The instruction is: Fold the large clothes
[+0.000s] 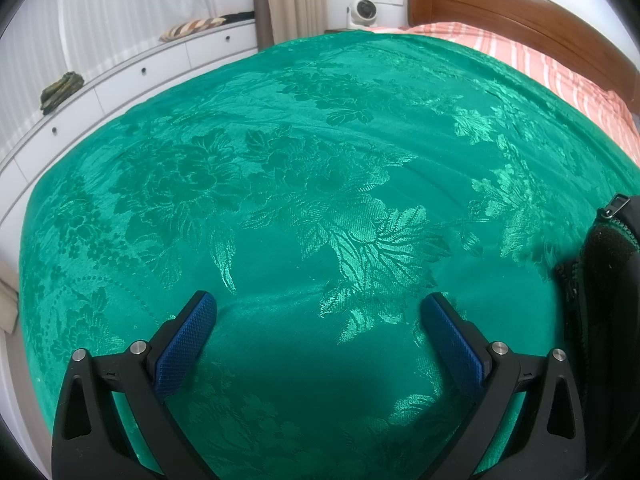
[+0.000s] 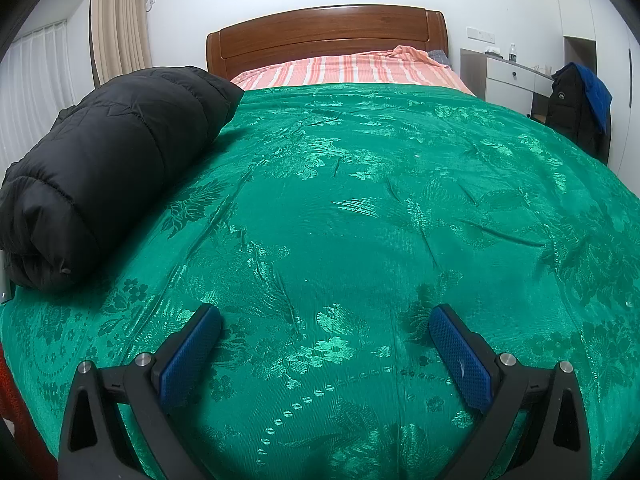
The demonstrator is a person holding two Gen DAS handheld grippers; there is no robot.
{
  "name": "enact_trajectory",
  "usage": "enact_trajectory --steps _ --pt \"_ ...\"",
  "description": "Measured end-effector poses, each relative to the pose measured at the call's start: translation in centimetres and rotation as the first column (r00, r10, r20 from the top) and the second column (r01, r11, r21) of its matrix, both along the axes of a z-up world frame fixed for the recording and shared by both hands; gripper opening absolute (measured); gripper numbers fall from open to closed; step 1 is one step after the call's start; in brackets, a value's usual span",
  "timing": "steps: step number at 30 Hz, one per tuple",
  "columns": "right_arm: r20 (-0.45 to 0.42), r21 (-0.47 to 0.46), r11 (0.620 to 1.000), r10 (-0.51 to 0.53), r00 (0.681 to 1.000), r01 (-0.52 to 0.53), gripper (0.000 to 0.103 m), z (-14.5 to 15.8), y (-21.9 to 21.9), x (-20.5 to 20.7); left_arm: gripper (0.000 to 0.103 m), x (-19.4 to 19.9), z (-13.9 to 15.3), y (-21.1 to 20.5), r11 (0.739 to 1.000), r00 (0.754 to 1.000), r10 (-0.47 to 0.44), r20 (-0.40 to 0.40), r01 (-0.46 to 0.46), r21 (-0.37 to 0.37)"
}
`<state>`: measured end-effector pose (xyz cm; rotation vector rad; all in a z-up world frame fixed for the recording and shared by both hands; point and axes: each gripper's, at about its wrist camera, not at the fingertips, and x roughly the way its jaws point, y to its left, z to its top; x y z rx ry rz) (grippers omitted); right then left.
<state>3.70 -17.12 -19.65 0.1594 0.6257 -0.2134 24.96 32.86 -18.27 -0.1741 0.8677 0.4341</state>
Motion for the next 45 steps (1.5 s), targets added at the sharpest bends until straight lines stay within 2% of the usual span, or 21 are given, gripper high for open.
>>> enact_trajectory --steps 32,45 --pt "0.011 0.004 1.0 0.006 1.0 -0.006 0.103 -0.07 0.01 -0.1 0.103 -0.01 -0.02 -0.13 1.0 1.0 0.001 0.001 -0.001 0.0" --pt "-0.01 -0.027 1.0 -0.005 1.0 0.005 0.103 -0.06 0.6 0.16 0.103 0.19 -0.01 0.09 1.0 1.0 0.0 -0.009 0.0 -0.001"
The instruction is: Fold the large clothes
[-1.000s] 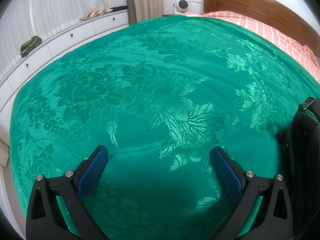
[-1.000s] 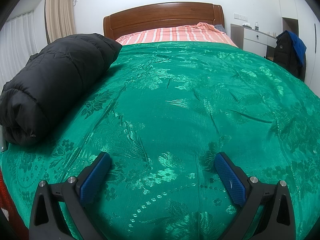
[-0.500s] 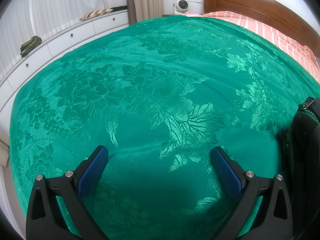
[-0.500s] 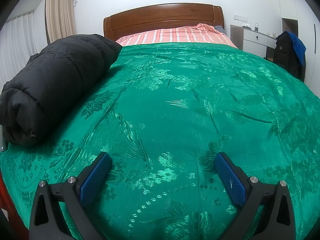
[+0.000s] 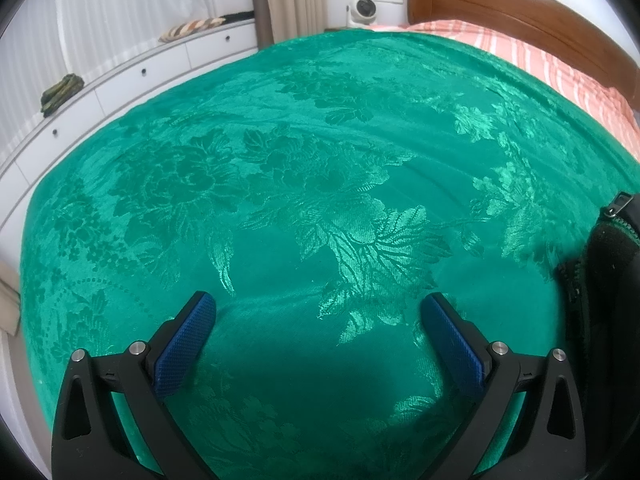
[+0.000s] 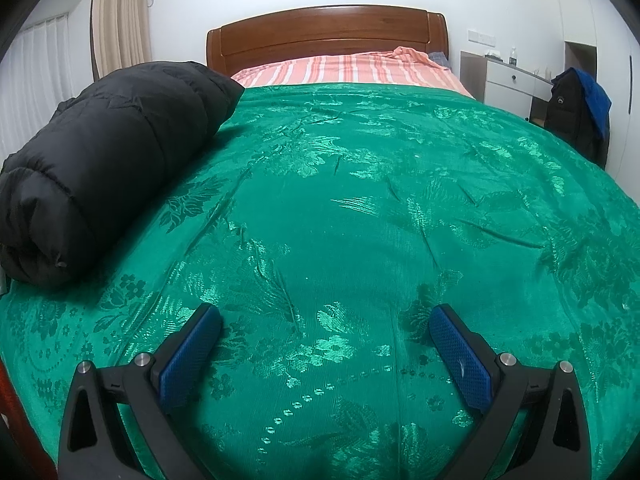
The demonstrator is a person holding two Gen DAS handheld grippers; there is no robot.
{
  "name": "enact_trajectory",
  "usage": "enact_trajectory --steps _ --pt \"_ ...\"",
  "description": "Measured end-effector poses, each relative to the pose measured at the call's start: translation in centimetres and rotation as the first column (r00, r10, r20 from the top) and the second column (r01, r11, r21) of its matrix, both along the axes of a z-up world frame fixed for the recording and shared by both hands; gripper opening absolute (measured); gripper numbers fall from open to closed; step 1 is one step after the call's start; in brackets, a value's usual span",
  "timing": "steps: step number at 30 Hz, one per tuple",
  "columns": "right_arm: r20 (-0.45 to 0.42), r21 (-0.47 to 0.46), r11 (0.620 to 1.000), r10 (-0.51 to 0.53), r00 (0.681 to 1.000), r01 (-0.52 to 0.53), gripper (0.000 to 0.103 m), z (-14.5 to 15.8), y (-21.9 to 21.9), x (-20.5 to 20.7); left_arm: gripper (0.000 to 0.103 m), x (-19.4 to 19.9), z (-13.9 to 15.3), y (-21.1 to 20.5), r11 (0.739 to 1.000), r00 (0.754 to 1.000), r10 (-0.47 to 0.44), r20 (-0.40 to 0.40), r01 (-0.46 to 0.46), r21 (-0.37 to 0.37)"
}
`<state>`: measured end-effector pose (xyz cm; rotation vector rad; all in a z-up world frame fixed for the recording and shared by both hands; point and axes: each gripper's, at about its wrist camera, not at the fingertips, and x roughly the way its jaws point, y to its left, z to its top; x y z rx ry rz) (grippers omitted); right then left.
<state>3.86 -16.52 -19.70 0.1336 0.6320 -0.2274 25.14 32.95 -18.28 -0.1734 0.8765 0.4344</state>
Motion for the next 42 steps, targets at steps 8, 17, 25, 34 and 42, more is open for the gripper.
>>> enact_trajectory --steps 8,17,25,34,42 --pt "-0.006 0.016 1.0 0.007 1.0 -0.007 0.103 0.2 -0.1 0.2 0.102 -2.3 3.9 2.2 0.721 0.948 -0.289 0.135 0.308 -0.621" --pt "-0.094 0.048 0.999 0.011 0.995 -0.007 0.103 1.1 -0.4 1.4 0.103 0.5 1.1 -5.5 0.237 0.77 -0.563 0.3 0.498 -0.834" --pt "0.028 0.66 0.699 0.342 0.939 -0.275 0.103 5.7 -2.2 8.2 0.103 2.4 -0.2 -5.5 0.226 0.748 -0.606 0.269 0.486 -0.844" --pt "0.021 0.794 0.492 0.565 0.825 -0.357 0.102 2.9 4.7 24.8 0.103 4.7 -0.3 -7.9 0.275 0.71 -0.68 0.184 0.48 -0.833" --pt "0.037 0.197 0.721 0.672 0.739 -0.665 0.084 10.7 12.2 18.8 0.088 2.1 5.1 -10.6 0.402 0.715 -0.663 0.222 0.589 -0.701"
